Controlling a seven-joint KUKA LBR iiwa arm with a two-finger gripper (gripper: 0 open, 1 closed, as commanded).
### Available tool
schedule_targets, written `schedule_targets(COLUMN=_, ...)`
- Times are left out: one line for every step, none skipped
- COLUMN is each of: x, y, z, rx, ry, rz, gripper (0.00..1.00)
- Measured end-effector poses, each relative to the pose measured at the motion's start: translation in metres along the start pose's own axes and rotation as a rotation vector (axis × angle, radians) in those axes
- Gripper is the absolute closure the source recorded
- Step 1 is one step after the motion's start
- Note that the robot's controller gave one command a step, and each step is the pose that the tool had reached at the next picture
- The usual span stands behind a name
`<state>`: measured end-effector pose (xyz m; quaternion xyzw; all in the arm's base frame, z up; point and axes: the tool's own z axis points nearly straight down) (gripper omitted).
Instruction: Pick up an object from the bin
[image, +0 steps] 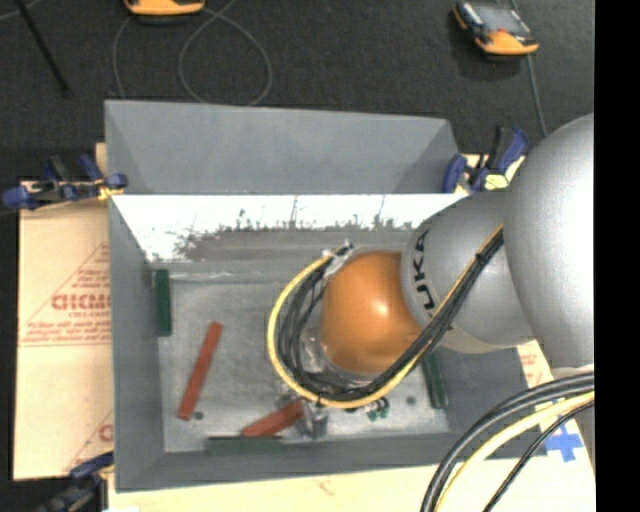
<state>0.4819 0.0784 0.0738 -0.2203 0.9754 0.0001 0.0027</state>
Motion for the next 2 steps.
schedule_targets(x=-0.002, y=-0.002, z=-0.068, rx=0.002, ry=-0.002, rz=0.004, gripper=1.0)
schedule_targets(x=-0.004, y=-0.003, z=-0.106, rx=0.002, ry=-0.001, rz=0.009, gripper=1.0)
